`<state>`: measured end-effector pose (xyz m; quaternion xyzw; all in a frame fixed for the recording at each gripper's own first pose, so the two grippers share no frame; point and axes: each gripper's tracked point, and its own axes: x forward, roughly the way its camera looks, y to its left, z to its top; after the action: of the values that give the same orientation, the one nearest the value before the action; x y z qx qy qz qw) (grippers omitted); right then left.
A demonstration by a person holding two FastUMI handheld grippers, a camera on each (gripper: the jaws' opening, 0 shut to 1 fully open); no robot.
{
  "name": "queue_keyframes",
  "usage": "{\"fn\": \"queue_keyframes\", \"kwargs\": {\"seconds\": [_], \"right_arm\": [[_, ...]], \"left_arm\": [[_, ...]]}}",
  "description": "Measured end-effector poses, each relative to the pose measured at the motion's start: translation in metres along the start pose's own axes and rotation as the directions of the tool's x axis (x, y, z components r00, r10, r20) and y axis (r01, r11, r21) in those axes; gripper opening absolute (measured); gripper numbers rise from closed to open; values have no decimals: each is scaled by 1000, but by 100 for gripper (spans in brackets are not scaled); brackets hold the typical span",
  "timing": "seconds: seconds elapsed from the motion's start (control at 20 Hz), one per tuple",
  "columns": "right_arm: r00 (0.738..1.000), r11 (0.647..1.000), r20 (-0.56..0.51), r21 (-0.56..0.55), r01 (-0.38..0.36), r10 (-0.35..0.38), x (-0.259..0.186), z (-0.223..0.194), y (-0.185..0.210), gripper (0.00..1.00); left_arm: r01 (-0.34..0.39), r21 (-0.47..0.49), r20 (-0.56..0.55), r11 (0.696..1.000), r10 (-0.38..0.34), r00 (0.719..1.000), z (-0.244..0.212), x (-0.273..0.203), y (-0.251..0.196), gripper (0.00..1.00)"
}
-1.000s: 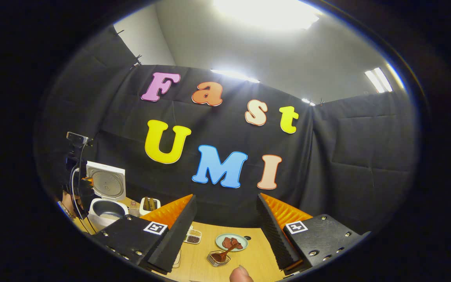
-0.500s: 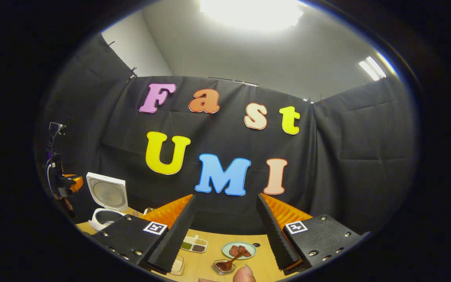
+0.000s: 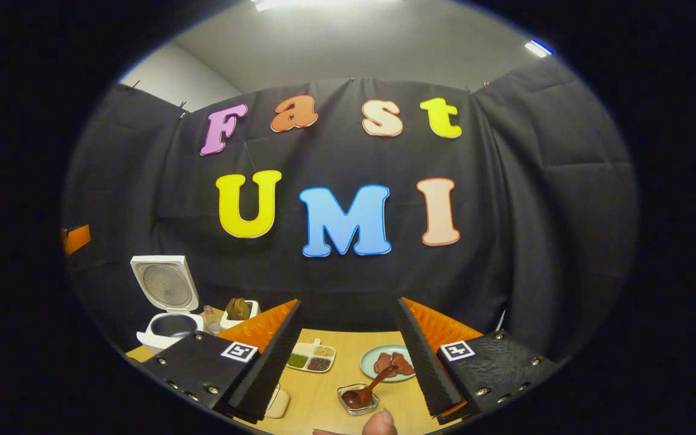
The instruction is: Close the left gripper, press the button to open the rice cooker; take a wooden spoon from the chopstick holder with the right hand, scoop a spoonful of rice and pour it into the rice cooker, then put the wooden spoon back into the chopstick holder.
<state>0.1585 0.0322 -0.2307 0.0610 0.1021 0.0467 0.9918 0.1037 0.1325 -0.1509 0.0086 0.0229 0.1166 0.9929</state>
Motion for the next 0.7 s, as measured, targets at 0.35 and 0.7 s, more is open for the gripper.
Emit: {"fn": "queue_keyframes", "kwargs": {"seconds": [0.35, 0.7], "right_arm": [[996, 996, -86, 90, -17, 24, 57, -110, -36, 98], [969, 982, -246, 176, 75, -30, 88, -219, -92, 98]], "left_arm": [[-144, 13, -148, 989, 144, 978, -23, -58, -31, 86], [-145, 15, -249, 989, 144, 958, -37, -72, -72, 84]]}}
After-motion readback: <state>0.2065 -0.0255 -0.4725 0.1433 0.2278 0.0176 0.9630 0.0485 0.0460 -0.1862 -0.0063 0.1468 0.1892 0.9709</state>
